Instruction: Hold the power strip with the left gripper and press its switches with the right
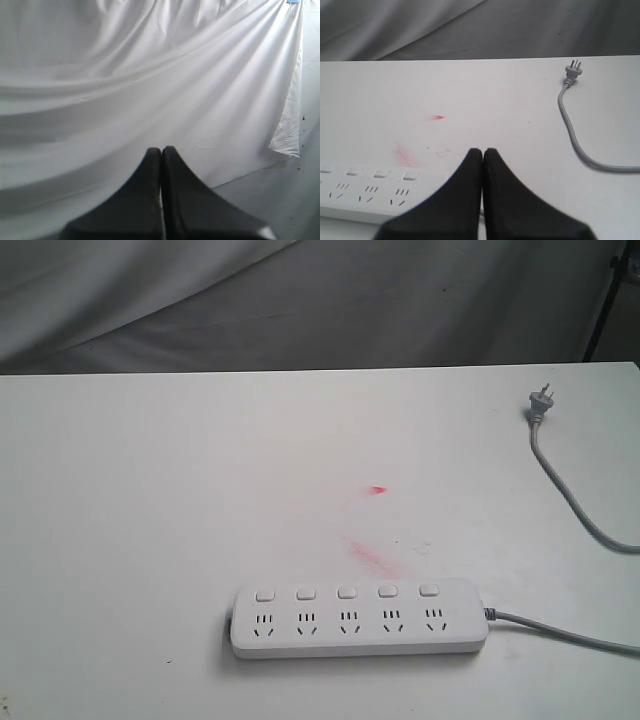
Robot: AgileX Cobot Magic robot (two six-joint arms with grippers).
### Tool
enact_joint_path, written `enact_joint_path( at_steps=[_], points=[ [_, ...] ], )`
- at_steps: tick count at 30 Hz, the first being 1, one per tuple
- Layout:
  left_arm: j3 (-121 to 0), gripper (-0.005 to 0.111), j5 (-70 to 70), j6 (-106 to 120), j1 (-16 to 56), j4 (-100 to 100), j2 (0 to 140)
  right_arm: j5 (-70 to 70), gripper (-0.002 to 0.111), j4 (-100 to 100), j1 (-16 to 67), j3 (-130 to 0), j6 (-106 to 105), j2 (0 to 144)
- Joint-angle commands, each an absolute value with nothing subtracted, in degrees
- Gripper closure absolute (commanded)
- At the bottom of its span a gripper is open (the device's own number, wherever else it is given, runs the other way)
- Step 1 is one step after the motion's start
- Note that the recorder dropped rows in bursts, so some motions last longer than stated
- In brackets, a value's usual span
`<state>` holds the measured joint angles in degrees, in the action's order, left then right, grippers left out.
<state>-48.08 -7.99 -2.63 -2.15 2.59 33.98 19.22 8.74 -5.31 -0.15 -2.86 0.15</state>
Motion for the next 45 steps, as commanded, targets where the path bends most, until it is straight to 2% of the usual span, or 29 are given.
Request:
enact_joint_path(
  at_steps=[1, 11, 21, 23, 26, 29, 38, 45],
  points=[
    [-48.30, 0.107, -7.56, -2.71, -1.67, 2.65, 34.15, 19.11, 0.108, 8.25, -5.69, 0.00, -2.70, 0.00],
    [-48.30, 0.107, -7.56, -2.20, -1.69, 2.25, 34.15, 19.11, 0.108, 8.25, -5.69, 0.00, -2.70, 0.00],
    [-48.30, 0.107, -8.05, 36.00, -1.69, 0.93, 37.79, 19.11, 0.108, 8.25, -5.69, 0.00, -2.70, 0.00],
    [-48.30, 0.107, -12.71, 38.31, -1.69, 1.28, 39.13, 19.11, 0.108, 8.25, -5.69, 0.00, -2.70, 0.00],
    [-48.30, 0.107, -32.64, 54.40, -1.69, 14.44, 41.50, 19.11, 0.108, 8.25, -5.69, 0.00, -2.70, 0.00],
    [-48.30, 0.107, -43.42, 63.38, -1.80, 23.56, 42.09, 19.11, 0.108, 8.25, -5.69, 0.00, -2.70, 0.00],
    [-48.30, 0.107, -46.13, 70.76, -1.80, 39.28, 42.09, 19.11, 0.108, 8.25, -5.69, 0.00, -2.70, 0.00],
    [-48.30, 0.107, -51.94, 78.64, -1.80, 41.40, 44.44, 19.11, 0.108, 8.25, -5.69, 0.00, -2.70, 0.00]
  ],
)
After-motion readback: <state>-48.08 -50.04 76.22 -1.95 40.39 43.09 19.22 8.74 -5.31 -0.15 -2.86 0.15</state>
